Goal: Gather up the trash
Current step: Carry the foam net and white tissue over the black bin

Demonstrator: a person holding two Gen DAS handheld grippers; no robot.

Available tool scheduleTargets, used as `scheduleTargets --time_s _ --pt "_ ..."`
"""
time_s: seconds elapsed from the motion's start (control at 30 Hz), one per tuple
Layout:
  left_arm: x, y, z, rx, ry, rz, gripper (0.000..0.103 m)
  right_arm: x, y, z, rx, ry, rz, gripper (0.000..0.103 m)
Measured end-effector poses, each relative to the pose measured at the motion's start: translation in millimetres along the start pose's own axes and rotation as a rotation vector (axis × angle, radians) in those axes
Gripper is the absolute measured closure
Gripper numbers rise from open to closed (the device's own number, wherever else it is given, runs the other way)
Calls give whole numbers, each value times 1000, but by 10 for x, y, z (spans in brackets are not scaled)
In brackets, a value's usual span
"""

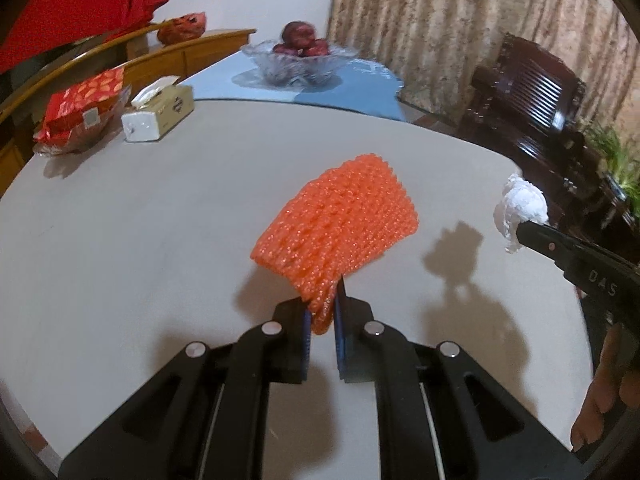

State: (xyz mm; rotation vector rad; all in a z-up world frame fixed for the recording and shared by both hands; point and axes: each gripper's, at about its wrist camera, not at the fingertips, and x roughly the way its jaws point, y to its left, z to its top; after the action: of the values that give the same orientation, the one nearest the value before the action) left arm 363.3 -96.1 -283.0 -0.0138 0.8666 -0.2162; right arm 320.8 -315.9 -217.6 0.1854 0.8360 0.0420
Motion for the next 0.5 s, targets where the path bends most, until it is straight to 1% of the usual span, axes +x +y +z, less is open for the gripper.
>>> scheduleTargets --time_s 0.07,0.2,0.33,0.5 --pt "-133 -111 -40 18 -13 1 94 -169 -73 -57 5 -3 -1 90" --pt "-422 -375 -168 48 -26 -27 94 -610 -247 -215 -21 -13 -14 90" --pt "-664 -626 -326 37 -25 -49 94 -1042 -464 -414 -49 -18 -36 90" --pt "-1014 -1152 -637 13 -24 -79 94 -1579 -878 -739 -70 0 -51 90"
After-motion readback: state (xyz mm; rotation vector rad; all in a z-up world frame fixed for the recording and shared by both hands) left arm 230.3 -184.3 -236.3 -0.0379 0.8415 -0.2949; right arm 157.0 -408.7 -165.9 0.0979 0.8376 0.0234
